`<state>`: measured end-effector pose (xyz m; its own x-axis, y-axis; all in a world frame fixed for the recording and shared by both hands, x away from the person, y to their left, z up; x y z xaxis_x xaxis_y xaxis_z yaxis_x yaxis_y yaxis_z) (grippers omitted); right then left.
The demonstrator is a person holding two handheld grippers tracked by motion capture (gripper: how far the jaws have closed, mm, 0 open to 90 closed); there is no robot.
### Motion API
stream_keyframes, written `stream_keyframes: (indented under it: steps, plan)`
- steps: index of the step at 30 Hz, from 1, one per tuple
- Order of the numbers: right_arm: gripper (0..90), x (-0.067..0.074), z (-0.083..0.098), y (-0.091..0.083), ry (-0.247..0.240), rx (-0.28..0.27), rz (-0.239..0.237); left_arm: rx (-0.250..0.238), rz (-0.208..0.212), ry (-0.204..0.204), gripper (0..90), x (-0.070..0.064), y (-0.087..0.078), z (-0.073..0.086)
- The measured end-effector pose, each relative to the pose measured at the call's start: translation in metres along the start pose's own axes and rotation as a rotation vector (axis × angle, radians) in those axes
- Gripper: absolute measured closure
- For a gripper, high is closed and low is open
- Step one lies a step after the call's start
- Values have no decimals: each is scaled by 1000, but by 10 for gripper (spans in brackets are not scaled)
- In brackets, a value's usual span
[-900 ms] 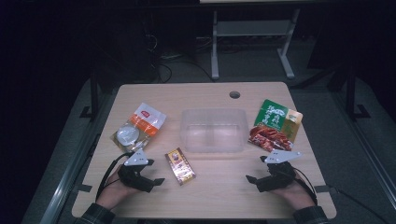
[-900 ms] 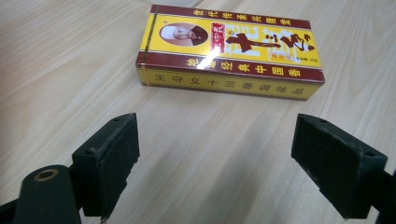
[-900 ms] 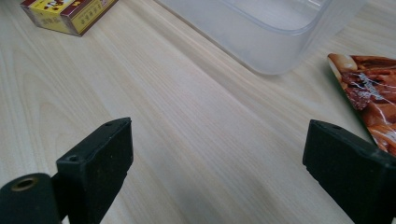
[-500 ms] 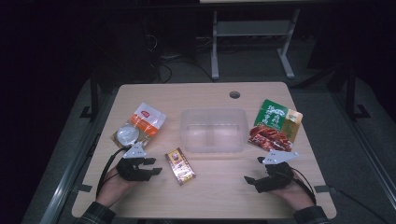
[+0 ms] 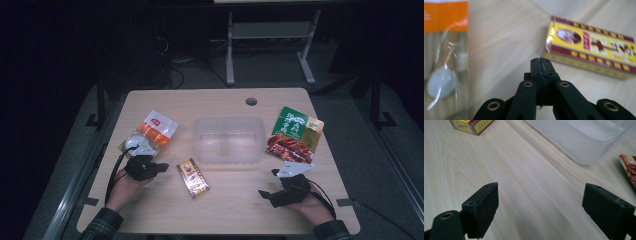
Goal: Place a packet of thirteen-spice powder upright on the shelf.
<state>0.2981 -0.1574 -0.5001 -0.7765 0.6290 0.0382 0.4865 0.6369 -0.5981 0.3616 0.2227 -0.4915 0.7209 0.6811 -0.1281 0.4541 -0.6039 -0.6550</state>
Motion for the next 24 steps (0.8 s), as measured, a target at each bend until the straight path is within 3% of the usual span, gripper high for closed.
stream_keyframes:
  steps: [2,5,10,14,24]
  plan:
    - [134,0,0,0,-2,-2,-2,3,-18,15,897,3,4,-3]
    - [135,3,-1,-1,3,-3,-5,-3,-19,6,896,5,13,-8]
    - [137,4,-4,0,-15,-6,-4,22,-25,74,896,1,29,-12]
    - [138,8,-4,2,-21,-1,-9,27,-17,58,896,2,36,-13]
    - [140,7,-6,2,-19,-8,-6,56,6,70,896,-3,41,-11]
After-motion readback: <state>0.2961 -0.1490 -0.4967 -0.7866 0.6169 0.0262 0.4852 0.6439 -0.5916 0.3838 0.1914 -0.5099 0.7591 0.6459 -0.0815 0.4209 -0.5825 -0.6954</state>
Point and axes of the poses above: each handheld gripper's, and its own axes: y roughly forward along the jaws, z roughly out of its underside, x roughly to its left, the point moved 7 cm from there along y, roughly forward along the jaws, and after that the axes turned 5 degrees about -x, right-handed, at the moved point
